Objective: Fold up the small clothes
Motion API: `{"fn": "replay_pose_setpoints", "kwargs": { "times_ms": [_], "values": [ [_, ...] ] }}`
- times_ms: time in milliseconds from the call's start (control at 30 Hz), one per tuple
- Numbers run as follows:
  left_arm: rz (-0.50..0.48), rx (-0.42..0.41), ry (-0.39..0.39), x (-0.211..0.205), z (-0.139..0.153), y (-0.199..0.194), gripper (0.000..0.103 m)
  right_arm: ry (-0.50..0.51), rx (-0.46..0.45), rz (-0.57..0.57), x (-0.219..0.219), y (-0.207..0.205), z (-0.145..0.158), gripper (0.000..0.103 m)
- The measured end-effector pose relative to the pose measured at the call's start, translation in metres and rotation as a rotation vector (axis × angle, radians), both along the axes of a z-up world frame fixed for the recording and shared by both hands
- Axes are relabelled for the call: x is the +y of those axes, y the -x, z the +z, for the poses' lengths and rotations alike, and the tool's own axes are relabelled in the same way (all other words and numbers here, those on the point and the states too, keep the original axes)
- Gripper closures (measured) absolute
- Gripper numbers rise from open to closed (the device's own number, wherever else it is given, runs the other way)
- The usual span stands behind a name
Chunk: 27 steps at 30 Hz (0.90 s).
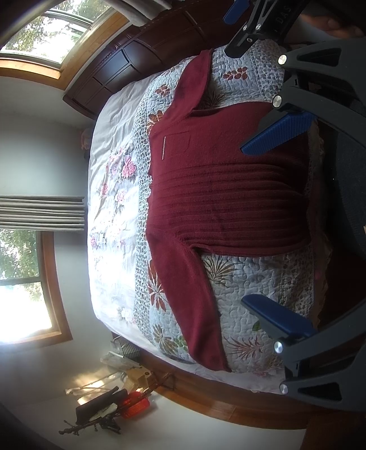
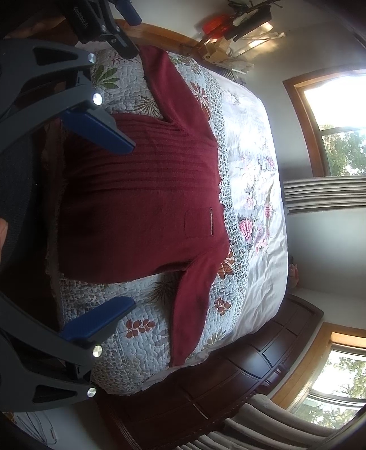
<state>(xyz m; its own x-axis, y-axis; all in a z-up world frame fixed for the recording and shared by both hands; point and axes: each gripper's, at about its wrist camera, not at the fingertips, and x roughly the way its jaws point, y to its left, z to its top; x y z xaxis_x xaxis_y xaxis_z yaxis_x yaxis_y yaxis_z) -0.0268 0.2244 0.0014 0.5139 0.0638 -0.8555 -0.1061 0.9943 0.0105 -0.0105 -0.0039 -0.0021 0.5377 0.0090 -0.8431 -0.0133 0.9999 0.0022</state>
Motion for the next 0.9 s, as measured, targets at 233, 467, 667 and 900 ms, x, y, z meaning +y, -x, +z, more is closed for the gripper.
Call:
{"fn": "replay_pose_setpoints", "kwargs": {
  "times_ms": [233, 467, 667, 900],
  "values": [
    [-0.003, 0.002, -0.003, -0.004, 0.0, -0.004, 0.004, -0.007, 0.004, -0.006, -0.006, -0.004, -0.001, 0.003],
    [-0.016, -0.017, -0.01, -0.015, -0.007, -0.015, 0.004, -0.023, 0.026, -0.004, -0.018, -0.016, -0.013, 0.003],
    [-0.176, -0.181, 0.08, -0.036, -0.027, -0.022, 0.004, -0.114, -0.039, -0.121, -0.088, -0.04, -0.043, 0.003],
    [-0.332, -0.19, 0.319, -0.068, -0.052, -0.051, 0.004, -0.291, 0.019, -0.461, -0.25, -0.077, -0.126, 0.004]
  ]
}}
